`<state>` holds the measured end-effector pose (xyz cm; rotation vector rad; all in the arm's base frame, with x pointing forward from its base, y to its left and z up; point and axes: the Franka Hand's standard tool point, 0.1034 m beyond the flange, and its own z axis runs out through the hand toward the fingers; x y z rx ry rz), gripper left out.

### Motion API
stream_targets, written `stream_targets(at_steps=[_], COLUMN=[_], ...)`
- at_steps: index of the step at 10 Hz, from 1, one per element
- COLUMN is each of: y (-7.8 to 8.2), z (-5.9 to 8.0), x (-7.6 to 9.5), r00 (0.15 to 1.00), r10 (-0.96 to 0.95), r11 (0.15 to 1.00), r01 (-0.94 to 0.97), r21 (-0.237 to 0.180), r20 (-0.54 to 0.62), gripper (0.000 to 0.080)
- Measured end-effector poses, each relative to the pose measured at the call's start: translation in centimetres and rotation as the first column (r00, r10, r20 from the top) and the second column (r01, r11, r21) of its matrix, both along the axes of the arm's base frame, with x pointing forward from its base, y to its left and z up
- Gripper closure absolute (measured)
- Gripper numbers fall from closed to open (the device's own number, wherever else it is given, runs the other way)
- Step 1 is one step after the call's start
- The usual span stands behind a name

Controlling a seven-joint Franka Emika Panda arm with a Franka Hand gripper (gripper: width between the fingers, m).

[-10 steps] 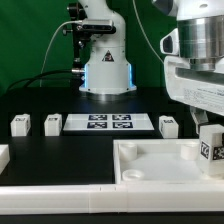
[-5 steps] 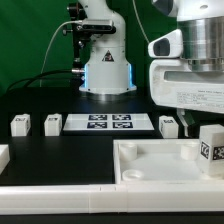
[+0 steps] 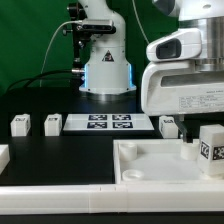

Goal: Assemble one leg

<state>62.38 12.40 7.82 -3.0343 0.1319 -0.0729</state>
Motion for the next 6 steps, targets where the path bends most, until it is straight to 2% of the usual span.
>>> stream_targets(at_steps=[2,3,5,6], y=[-0.21,-0.3,-0.35,-0.35], z=[-0.02,-0.03,-0.04,-0.04], x=[0.03,0.04,0.05,0.05], r00=[0.973,0.958,0.961,0.961], r10=[0.229,0.286,0.276,0.276], r11=[0.973,0.958,0.961,0.961], r01=[-0.228,-0.285,-0.276,-0.276], r21=[-0.027,-0.029,-0.029,-0.029], r20=[0.02,0.025,0.024,0.024], gripper=[0.0151,0.0151,0.0151,0.0261])
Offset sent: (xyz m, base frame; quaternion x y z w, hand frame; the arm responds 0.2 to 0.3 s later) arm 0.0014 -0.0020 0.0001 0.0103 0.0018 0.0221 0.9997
